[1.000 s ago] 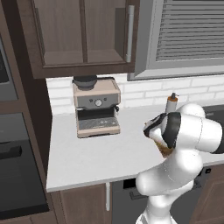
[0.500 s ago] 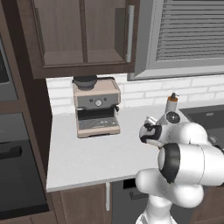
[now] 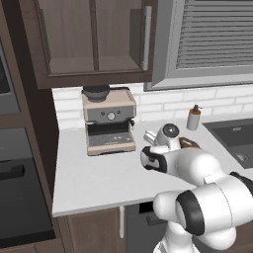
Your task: Pick up the sponge from the counter and clean the cutting board by briefly scrubbing or pressing down on the cutting board. Once finished, release the sponge.
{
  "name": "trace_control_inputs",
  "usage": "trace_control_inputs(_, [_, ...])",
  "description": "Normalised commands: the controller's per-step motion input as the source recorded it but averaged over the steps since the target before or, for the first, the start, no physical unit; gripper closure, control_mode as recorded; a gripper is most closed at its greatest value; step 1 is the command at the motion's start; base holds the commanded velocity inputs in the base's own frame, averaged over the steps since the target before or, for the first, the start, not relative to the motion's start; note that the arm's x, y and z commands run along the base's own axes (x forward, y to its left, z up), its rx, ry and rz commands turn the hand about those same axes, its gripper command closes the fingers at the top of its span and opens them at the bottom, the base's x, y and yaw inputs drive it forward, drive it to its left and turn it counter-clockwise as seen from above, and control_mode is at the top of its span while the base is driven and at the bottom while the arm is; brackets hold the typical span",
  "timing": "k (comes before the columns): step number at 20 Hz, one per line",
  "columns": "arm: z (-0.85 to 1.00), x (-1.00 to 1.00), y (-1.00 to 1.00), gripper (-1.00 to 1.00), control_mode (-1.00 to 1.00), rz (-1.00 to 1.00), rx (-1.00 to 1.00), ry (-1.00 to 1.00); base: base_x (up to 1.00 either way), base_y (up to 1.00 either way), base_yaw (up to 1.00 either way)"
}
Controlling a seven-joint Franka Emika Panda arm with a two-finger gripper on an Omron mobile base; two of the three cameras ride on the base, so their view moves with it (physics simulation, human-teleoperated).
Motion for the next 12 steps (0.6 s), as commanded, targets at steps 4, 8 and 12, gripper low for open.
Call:
trace_control_inputs(4, [-0.18,0.00,0.62,1.00,-1.00,0.00,0.00,0.00,0.00,0.00,0.00])
trace_control_inputs(8, [-0.17,0.00,0.33,-1.00,-1.00,0.00,0.00,0.00,0.00,0.00,0.00])
trace_control_inputs(12, [0.00,0.00,0.02,-1.00,-1.00,0.00,0.00,0.00,0.00,0.00,0.00])
